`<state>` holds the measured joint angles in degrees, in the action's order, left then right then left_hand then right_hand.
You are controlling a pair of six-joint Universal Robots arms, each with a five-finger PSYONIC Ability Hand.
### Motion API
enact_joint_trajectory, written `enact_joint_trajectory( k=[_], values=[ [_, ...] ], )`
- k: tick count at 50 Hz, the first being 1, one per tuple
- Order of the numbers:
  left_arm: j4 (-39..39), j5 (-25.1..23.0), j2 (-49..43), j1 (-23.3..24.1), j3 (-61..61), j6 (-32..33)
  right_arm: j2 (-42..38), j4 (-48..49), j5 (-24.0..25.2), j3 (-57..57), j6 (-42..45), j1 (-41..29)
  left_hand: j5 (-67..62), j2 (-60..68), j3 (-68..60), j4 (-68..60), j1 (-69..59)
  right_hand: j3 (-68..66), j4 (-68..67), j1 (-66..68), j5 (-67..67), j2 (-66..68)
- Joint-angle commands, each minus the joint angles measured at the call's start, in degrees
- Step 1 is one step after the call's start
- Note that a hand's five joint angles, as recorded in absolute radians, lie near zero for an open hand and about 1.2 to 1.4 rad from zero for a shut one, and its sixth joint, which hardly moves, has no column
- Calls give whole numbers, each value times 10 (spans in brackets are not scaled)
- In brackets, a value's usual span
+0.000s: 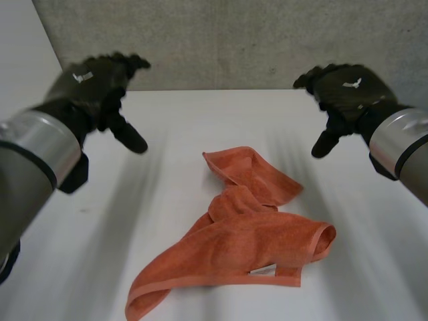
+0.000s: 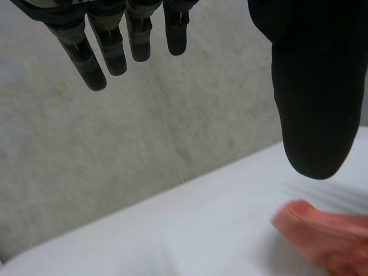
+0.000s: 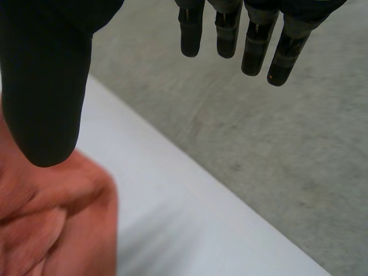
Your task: Fold the laundry
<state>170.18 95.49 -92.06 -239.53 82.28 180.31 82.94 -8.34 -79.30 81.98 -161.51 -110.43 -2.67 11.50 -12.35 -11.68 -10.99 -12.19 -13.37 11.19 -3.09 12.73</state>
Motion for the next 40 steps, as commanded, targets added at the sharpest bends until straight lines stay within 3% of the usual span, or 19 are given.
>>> enact_joint_trajectory(
  k=[1, 7, 11, 17, 19, 21, 23, 24, 26, 27, 31, 36, 40],
  values=[
    [4, 2, 0, 36, 132, -4, -14, -26, 46, 18, 94, -30, 9, 2, 6, 0, -7, 22, 34, -12, 31, -27],
    [29, 5, -52, 64, 191, -11, -69, -10, 142, 26, 147, -57, 6, 6, 3, -4, -11, 22, 34, -12, 31, -27],
    [37, 9, -98, 81, 211, -27, -117, -7, 181, 19, 195, -79, 1, 11, -2, -9, -16, 22, 34, -12, 31, -27],
    [40, 38, -148, 86, 224, -48, -175, -5, 180, 14, 297, -102, -39, 51, -42, -49, -56, 22, 34, -12, 31, -27],
    [45, 47, -156, 87, 223, -48, -189, -4, 176, 12, 329, -104, -131, 143, -134, -141, -148, 22, 34, -12, 31, -27],
    [48, 49, -158, 87, 222, -48, -218, 9, 152, -4, 367, -106, -180, 192, -183, -190, -197, -62, -50, 72, -53, 57],
    [82, 51, -156, 86, 221, -48, -233, 22, 132, -16, 377, -109, -493, 505, -497, -503, -510, -204, -192, 214, -195, 198],
    [82, 51, -156, 86, 221, -48, -239, 31, 122, -23, 378, -109, -495, 507, -498, -505, -512, -303, -291, 313, -294, 297],
    [117, 54, -151, 86, 220, -47, -248, 51, 101, -40, 378, -109, -672, 684, -675, -682, -689, -533, -521, 543, -524, 527],
    [131, 56, -150, 86, 220, -46, -252, 73, 85, -56, 375, -109, -673, 685, -677, -683, -690, -677, -665, 687, -668, 671],
    [189, 72, -138, 80, 204, -37, -252, 140, 40, -89, 336, -109, -673, 685, -677, -683, -690, -678, -666, 688, -669, 673],
    [226, 75, -130, 62, 148, -9, -225, 200, -20, -128, 214, -105, -673, 685, -677, -683, -690, -678, -666, 688, -669, 673],
    [247, 73, -102, 1, 63, 46, -156, 235, -73, -127, 108, -102, -673, 685, -677, -683, -690, -678, -666, 688, -669, 673]
  ],
)
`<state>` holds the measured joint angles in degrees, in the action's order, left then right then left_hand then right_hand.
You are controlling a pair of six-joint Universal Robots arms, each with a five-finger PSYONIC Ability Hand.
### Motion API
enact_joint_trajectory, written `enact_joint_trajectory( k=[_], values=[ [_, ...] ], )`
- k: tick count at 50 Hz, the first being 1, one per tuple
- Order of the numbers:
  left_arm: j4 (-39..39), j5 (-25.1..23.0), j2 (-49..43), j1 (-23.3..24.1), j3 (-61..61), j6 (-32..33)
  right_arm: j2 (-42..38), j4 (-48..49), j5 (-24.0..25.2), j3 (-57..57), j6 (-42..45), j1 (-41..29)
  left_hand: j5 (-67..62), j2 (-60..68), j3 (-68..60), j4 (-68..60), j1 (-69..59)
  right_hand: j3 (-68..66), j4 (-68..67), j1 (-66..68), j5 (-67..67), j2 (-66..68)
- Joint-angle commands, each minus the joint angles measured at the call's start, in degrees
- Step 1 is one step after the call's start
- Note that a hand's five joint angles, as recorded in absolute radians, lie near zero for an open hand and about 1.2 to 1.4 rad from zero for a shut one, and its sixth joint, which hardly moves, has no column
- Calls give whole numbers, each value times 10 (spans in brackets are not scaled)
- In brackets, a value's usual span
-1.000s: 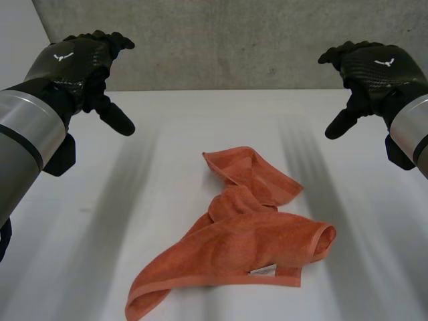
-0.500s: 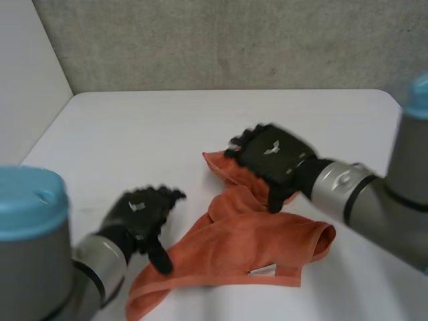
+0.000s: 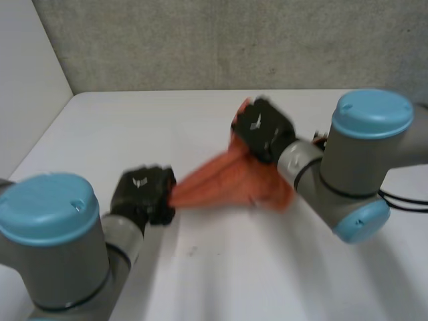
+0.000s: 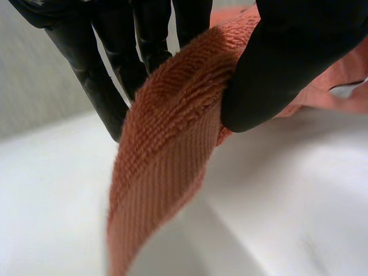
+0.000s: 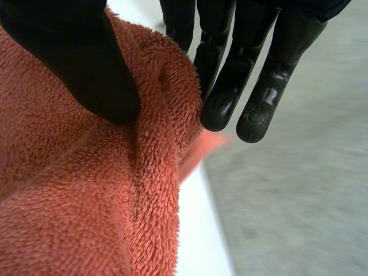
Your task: Fold the laundry
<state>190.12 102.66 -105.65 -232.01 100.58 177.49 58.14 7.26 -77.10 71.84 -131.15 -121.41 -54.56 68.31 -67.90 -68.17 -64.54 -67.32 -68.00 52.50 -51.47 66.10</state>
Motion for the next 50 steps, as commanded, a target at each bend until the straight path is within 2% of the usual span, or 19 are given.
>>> enact_joint_trajectory(
  k=[1, 3, 4, 6, 9, 12, 14, 17, 18, 22, 29, 38, 41, 44, 50],
  values=[
    [48, 1, 34, -74, -121, 74, 103, 85, -103, -22, -215, 7, -154, 117, -121, -118, -155, -127, -120, 275, -185, 139],
    [55, 2, 40, -79, -130, 77, 127, 92, -115, -11, -256, 9, -154, 117, -121, -118, -155, -127, -120, 275, -185, 139],
    [89, 0, 51, -92, -157, 81, 131, 89, -117, -7, -264, 9, -154, 117, -121, -118, -155, -127, -120, 275, -185, 139],
    [101, 0, 52, -93, -159, 83, 140, 80, -116, 7, -266, 11, -154, 117, -121, -118, -155, -127, -120, 275, -185, 139],
    [124, -2, 52, -93, -157, 86, 155, 18, -111, 43, -250, 11, -154, 117, -121, -118, -155, -127, -120, 275, -185, 139],
    [119, -6, 48, -93, -120, 87, 160, -75, -105, 68, -225, 6, -154, 117, -121, -118, -155, -127, -120, 275, -185, 139],
    [119, -7, 45, -94, -96, 87, 157, -198, -84, 101, -204, 4, -154, 117, -121, -118, -155, -127, -120, 275, -185, 139],
    [121, -16, 43, -93, -55, 88, 156, -275, -58, 124, -200, 3, -154, 117, -121, -118, -155, -127, -120, 275, -185, 139],
    [122, -19, 43, -93, -47, 88, 154, -309, -40, 132, -201, 2, -154, 117, -121, -118, -155, -52, -46, 201, -111, 65],
    [122, -36, 40, -99, -20, 88, 154, -303, -3, 135, -216, 8, -154, 117, -121, -118, -155, 480, 487, -332, 421, -468],
    [117, -50, 43, -119, -4, 88, 187, -227, -4, 113, -281, 18, -154, 117, -121, -118, -155, 507, 514, -359, 448, -495],
    [114, -76, 96, -112, -15, 89, 190, -177, -7, 106, -329, 86, -154, 117, -121, -118, -155, 518, 525, -370, 460, -506],
    [115, -95, 136, -108, -35, 88, 175, -177, -4, 90, -346, 86, -154, 117, -121, -118, -155, 554, 561, -406, 495, -542],
    [115, -116, 183, -103, -64, 88, 126, -178, -1, 60, -362, 83, -154, 117, -121, -118, -155, 573, 580, -425, 515, -561],
    [109, -155, 235, -99, -108, 88, 51, -196, 42, -14, -376, 83, -154, 117, -121, -118, -155, 573, 580, -425, 515, -561]
  ],
)
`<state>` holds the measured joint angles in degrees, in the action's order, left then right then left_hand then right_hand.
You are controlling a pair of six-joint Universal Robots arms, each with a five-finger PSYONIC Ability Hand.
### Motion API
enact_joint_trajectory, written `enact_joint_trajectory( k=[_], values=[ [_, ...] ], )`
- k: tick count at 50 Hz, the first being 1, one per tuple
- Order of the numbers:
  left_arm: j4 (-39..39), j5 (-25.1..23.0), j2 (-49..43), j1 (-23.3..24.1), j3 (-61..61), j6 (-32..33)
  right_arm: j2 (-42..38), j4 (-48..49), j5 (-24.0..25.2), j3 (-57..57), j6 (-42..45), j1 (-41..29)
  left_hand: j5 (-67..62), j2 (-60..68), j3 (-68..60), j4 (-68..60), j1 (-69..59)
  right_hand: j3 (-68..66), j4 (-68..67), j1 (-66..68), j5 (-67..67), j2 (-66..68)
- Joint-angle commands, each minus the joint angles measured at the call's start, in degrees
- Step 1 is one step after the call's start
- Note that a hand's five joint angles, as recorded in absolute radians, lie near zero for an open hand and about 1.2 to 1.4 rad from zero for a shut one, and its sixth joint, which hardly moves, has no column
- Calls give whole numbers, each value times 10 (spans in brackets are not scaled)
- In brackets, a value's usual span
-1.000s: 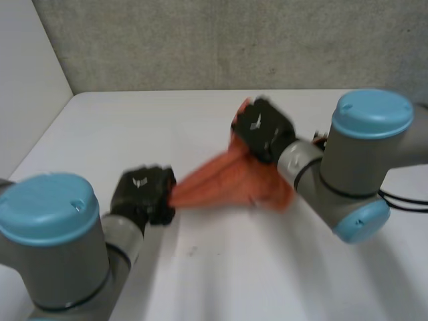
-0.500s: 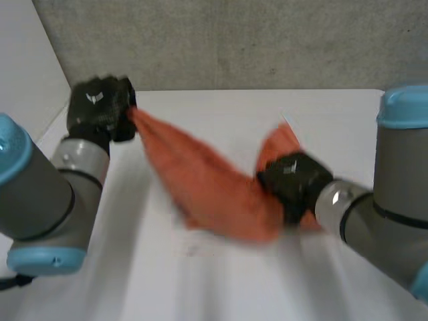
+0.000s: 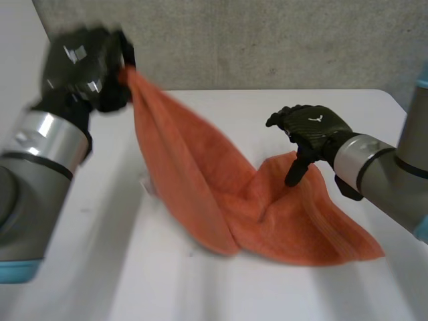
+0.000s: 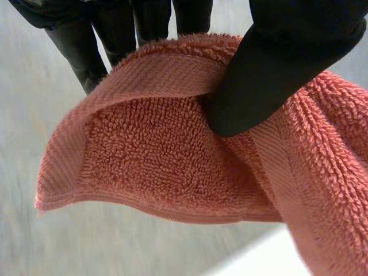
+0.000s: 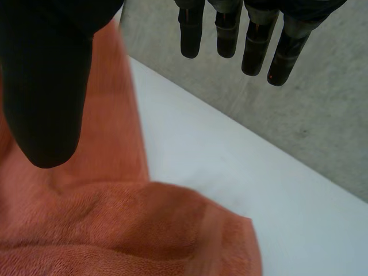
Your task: Fold the laundry
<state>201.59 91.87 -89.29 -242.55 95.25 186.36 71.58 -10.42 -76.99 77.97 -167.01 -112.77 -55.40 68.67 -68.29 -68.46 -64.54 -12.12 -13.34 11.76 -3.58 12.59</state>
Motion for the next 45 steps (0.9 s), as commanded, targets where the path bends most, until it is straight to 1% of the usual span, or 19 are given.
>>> enact_joint_trajectory(
  k=[1, 2, 3, 6, 7, 9, 16, 20, 22, 28, 32, 33, 36, 37, 40, 41, 42, 44, 45],
  values=[
    [-6, -48, 71, 7, -55, 0, -93, -21, 53, -85, -19, -3, -146, 113, -117, -115, -155, 21, 33, -18, 36, -26],
    [-8, -54, 74, 9, -59, 0, -94, -21, 54, -85, -19, -3, -146, 113, -117, -115, -155, 21, 33, -18, 36, -26],
    [-13, -64, 79, 11, -64, 0, -134, -36, 108, -121, -22, -4, -146, 113, -117, -115, -155, 21, 33, -18, 36, -26],
    [-19, -86, 89, 12, -69, 0, -157, -43, 133, -139, -24, -5, -146, 113, -117, -115, -155, 21, 33, -18, 36, -26],
    [-19, -86, 89, 12, -69, 0, -192, -50, 154, -166, -31, -4, -146, 113, -117, -115, -155, 21, 33, -18, 36, -26],
    [-20, -101, 90, 12, -69, 0, -205, -52, 157, -176, -35, -6, -146, 113, -117, -115, -155, 21, 33, -18, 36, -26],
    [-21, -104, 90, 9, -64, 0, -314, -54, 143, -273, -80, -42, -146, 113, -117, -115, -155, 21, 33, -18, 36, -26],
    [-21, -105, 90, 8, -64, 0, -340, -54, 97, -322, -95, -44, -146, 113, -117, -115, -155, -505, -493, 508, -490, 500],
    [-15, -106, 90, 5, -64, 0, -338, -54, 70, -339, -101, -45, -146, 113, -117, -115, -155, -678, -666, 682, -664, 673],
    [-12, -107, 83, -31, -81, 0, -289, -50, 19, -390, -137, -38, -146, 113, -117, -115, -155, -679, -667, 682, -664, 674],
    [-12, -111, 76, -55, -97, 0, -225, -30, -11, -391, -148, -29, -146, 113, -117, -115, -155, -679, -667, 682, -664, 674],
    [-12, -114, 66, -67, -109, -2, -182, 0, -23, -372, -149, -14, -146, 113, -117, -115, -155, -679, -667, 682, -664, 674],
    [-15, -114, 33, -73, -133, -2, -153, 21, -22, -347, -150, -5, -146, 113, -117, -115, -155, -679, -667, 682, -664, 674],
    [-17, -114, 29, -73, -139, -3, -118, 35, -19, -312, -148, 0, -146, 113, -117, -115, -155, -679, -667, 682, -664, 674],
    [-20, -113, 25, -69, -139, -3, -105, 35, -9, -288, -148, -4, -146, 113, -117, -115, -155, -679, -667, 682, -664, 674],
    [-19, -114, 27, -65, -134, -3, -108, 35, 3, -257, -146, -6, -146, 113, -117, -115, -155, -291, -279, 295, -277, 287],
    [-20, -114, 28, -63, -132, -3, -108, 35, 4, -257, -146, -6, -146, 113, -117, -115, -155, -288, -275, 291, -273, 283],
    [-20, -115, 31, -57, -129, -3, -136, 30, 21, -241, -146, -7, -146, 113, -117, -115, -155, -78, -66, 82, -64, 73],
    [-21, -116, 39, -49, -128, -3, -151, 30, 30, -242, -146, -7, -146, 113, -117, -115, -155, -72, -60, 76, -58, 67]
  ],
)
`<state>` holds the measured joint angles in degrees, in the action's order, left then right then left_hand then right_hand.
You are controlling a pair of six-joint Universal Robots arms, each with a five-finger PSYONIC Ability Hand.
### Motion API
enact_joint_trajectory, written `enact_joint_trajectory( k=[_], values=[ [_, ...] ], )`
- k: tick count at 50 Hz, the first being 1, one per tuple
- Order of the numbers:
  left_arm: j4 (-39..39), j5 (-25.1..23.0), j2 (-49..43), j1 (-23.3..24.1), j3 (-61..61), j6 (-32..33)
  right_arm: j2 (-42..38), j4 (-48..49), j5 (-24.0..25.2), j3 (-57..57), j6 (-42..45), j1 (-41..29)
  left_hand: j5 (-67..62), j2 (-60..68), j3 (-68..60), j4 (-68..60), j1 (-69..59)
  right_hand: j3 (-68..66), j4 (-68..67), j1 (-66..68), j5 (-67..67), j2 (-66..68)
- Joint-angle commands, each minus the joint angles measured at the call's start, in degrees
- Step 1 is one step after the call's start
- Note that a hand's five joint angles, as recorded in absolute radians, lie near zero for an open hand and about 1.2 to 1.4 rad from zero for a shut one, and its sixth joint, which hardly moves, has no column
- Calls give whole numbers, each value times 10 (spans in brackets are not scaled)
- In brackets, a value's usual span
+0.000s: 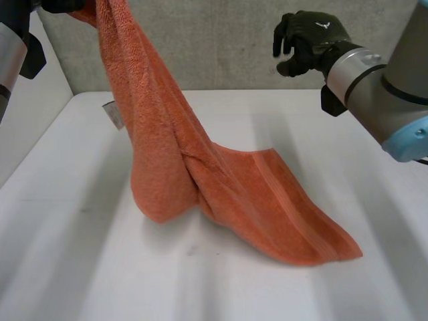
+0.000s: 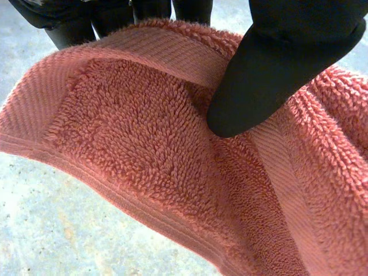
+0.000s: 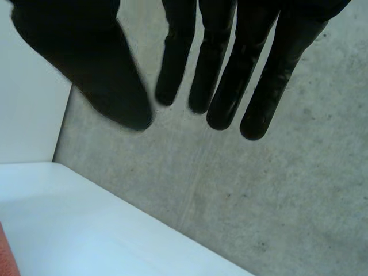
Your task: Fold the laundry
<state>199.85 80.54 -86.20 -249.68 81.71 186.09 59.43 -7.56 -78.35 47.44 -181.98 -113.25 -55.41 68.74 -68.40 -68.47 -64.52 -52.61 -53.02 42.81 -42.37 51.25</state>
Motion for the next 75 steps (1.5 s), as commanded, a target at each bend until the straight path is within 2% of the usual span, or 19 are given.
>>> enact_joint_trajectory(
  k=[1, 7, 12, 19, 21, 23, 24, 25, 26, 32, 35, 39, 43, 46, 48, 55, 63, 68, 75],
  values=[
    [-4, -3, 15, 28, 7, 0, -43, -1, 52, 60, 4, -2, -146, 113, -116, -115, -155, 341, 345, -243, 339, -327],
    [-21, -16, 49, 58, -1, 1, -136, -20, 145, -6, 4, -3, -146, 113, -116, -115, -155, 388, 392, -290, 386, -375],
    [-37, -64, 74, 63, -6, 1, -245, -70, 248, -115, 1, -8, -146, 113, -116, -115, -155, 426, 430, -328, 424, -413],
    [-45, -93, 100, 64, 6, 0, -318, -112, 280, -197, 1, -30, -146, 113, -116, -115, -155, 426, 430, -328, 424, -413],
    [-45, -93, 100, 64, 10, 1, -335, -123, 284, -214, 1, -37, -146, 113, -116, -115, -155, 384, 388, -286, 381, -370],
    [-43, -93, 98, 64, 13, 1, -340, -134, 288, -220, 3, -40, -146, 113, -116, -115, -155, 152, 156, -54, 150, -139],
    [-42, -94, 97, 64, 13, 1, -340, -134, 288, -220, 3, -40, -146, 113, -116, -115, -155, 151, 155, -53, 149, -138],
    [-40, -94, 93, 63, 14, 1, -339, -131, 287, -226, 4, -40, -146, 113, -116, -115, -155, -145, -141, 243, -148, 159],
    [-40, -94, 93, 63, 14, 1, -337, -127, 279, -238, 1, -39, -146, 113, -116, -115, -155, -273, -268, 371, -275, 286],
    [-36, -93, 69, 52, 8, 2, -302, -119, 217, -305, -14, -23, -146, 113, -116, -115, -155, -274, -270, 372, -276, 287],
    [-33, -93, 57, 40, 1, 2, -234, -96, 132, -305, -8, 20, -146, 113, -116, -115, -155, -274, -270, 372, -276, 287],
    [-14, -88, 32, 0, -22, 1, -176, -61, 78, -278, 2, 37, -146, 113, -116, -115, -155, -274, -270, 372, -276, 287],
    [-4, -86, 16, -18, -39, 1, -61, 2, 30, -161, 16, 50, -146, 113, -116, -115, -155, -274, -270, 372, -276, 287],
    [1, -86, -1, -23, -55, 2, -34, 15, 24, -132, 19, 51, -146, 113, -116, -115, -155, -274, -270, 372, -276, 287],
    [8, -86, -12, -24, -53, 2, 64, 67, 26, -11, 34, 64, -146, 113, -116, -115, -155, -274, -270, 372, -276, 287],
    [13, -91, -54, -30, -10, 3, 207, 83, 27, 247, 89, 73, -146, 113, -116, -115, -155, -274, -270, 372, -276, 287],
    [14, -90, -129, -40, 168, 71, 192, 87, 22, 442, 203, 68, -146, 113, -116, -115, -155, -274, -270, 372, -276, 287],
    [10, -89, -159, -57, 240, 153, 109, 81, 10, 476, 271, 39, -146, 113, -116, -115, -155, -274, -270, 372, -276, 287],
    [-8, -87, -166, -51, 289, 233, 101, 79, 6, 499, 278, 31, -146, 113, -116, -115, -155, -274, -270, 372, -276, 287]
  ],
)
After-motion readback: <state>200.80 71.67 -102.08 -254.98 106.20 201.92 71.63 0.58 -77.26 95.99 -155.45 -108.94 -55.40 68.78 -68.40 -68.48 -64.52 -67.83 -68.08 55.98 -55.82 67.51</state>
